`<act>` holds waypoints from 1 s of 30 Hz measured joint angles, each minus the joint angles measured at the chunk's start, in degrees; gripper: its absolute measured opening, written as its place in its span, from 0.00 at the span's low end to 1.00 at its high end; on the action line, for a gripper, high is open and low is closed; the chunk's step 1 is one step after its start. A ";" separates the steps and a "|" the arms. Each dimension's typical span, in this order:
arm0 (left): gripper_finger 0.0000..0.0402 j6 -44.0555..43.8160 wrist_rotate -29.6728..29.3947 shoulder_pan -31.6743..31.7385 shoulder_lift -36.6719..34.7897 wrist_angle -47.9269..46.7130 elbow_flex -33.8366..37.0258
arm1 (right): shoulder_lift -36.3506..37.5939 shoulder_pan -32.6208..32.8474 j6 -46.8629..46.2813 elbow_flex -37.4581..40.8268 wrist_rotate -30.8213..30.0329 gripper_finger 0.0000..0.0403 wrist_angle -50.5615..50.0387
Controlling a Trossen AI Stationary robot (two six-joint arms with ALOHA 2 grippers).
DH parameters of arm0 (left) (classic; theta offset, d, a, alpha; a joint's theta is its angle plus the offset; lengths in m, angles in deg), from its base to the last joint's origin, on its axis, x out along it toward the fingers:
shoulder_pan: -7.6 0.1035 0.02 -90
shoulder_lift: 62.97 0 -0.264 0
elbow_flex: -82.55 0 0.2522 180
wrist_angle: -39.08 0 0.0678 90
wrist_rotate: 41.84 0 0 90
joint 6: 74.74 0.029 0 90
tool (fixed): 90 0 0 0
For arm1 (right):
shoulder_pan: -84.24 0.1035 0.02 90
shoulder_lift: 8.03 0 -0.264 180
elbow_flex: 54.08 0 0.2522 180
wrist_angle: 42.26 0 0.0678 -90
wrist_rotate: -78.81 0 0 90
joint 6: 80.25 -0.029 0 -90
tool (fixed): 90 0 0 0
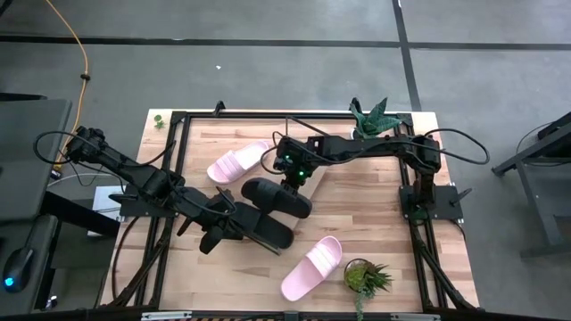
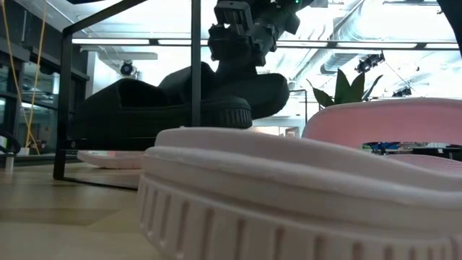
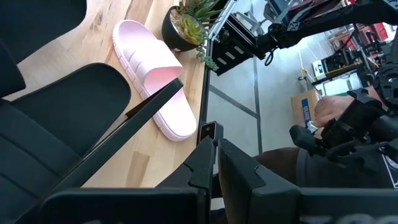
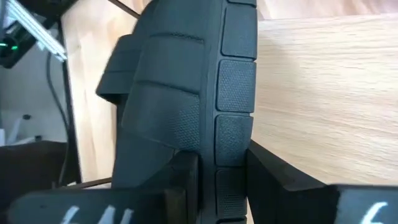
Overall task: Pick and place slides into the shelf
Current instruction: Put the black slipper on the shelf
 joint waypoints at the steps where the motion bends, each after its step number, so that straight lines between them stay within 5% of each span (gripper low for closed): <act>1: 0.04 0.00 0.00 0.00 0.00 0.00 0.00 | 0.00 0.00 -0.15 0.00 -0.06 0.20 -0.04; 21: 0.04 0.00 0.02 0.02 0.00 0.02 0.00 | 0.00 0.13 -0.07 0.04 -2.68 0.36 -5.54; 26: 0.04 0.00 0.04 0.02 0.00 0.02 0.02 | -1.11 0.17 -0.46 0.09 0.76 0.36 -6.01; 30: 0.04 -0.02 0.04 0.01 0.00 0.02 0.00 | -2.41 1.07 0.02 0.09 -4.71 0.36 -6.35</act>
